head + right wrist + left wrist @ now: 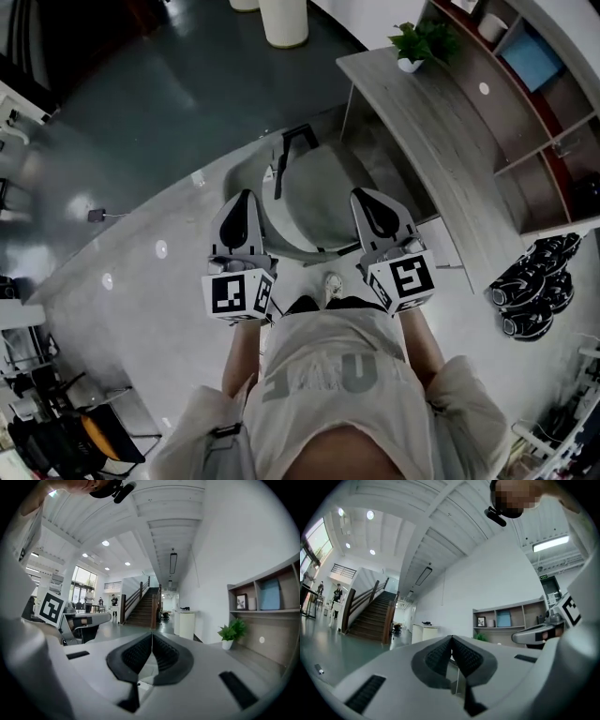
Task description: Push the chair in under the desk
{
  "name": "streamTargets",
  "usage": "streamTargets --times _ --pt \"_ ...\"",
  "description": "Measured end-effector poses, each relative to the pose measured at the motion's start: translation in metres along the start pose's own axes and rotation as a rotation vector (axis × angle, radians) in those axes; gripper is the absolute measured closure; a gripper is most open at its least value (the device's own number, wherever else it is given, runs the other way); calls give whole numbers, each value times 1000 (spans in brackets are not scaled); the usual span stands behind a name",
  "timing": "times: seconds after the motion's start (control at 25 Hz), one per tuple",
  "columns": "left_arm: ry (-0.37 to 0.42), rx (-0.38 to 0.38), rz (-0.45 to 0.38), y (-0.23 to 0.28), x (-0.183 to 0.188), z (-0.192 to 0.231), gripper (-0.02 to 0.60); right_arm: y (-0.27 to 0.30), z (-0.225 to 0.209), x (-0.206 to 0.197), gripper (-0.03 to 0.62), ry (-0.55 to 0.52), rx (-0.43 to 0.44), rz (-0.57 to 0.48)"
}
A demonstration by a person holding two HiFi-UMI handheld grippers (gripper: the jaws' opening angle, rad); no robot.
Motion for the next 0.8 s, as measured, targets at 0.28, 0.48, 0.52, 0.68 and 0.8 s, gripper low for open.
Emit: streamTargets --times 0.28,0.48,0.52,0.68,0.8 --pt "-12 49 19 13 -5 26 568 35 8 -3 576 4 95 22" --pt "-18 62 90 22 -21 60 568 58 32 -11 574 -7 130 72" --pt "-12 61 108 22 -24 67 566 62 38 -13 574 2 143 79" --pt "-45 43 186 22 -44 95 544 79 63 -27 572 78 180 130" --pt "-121 43 271 20 -72 119 370 95 94 -48 352 152 266 204"
Point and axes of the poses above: the fingertips, and each gripper's own axes: y forward along the fingers, z to its left, x out of its top, the point moved 2 cm from there along -y, backward along the fingers, and after that the axes turned 3 degrees about -y, right-handed, at the moved point
